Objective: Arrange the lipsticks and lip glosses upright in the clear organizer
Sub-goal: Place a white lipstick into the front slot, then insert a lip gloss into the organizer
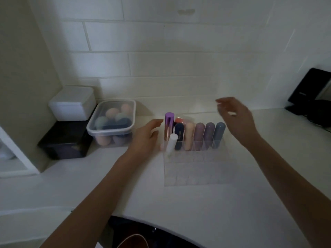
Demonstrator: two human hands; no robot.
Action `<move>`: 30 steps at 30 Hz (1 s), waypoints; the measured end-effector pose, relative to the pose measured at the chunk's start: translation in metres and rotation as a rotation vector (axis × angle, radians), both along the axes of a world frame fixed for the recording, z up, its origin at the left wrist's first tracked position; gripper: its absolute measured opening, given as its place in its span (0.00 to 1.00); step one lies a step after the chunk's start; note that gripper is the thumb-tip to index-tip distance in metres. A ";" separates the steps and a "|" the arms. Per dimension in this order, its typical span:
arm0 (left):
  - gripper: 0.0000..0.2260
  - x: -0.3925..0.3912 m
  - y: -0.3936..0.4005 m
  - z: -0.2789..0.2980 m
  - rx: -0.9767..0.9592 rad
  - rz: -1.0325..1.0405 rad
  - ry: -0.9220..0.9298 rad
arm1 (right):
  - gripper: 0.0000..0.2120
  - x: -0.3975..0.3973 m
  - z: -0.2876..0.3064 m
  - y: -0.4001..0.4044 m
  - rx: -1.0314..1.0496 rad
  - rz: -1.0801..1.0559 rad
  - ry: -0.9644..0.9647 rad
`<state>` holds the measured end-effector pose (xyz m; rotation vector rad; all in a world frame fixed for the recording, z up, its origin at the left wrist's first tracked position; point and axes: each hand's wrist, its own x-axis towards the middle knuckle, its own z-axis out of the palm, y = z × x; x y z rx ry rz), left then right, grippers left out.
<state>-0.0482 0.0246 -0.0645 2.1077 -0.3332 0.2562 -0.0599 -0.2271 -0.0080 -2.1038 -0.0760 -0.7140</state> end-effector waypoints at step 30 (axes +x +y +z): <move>0.16 0.064 -0.018 0.011 0.070 -0.123 -0.072 | 0.08 0.070 -0.030 0.029 -0.359 0.444 0.378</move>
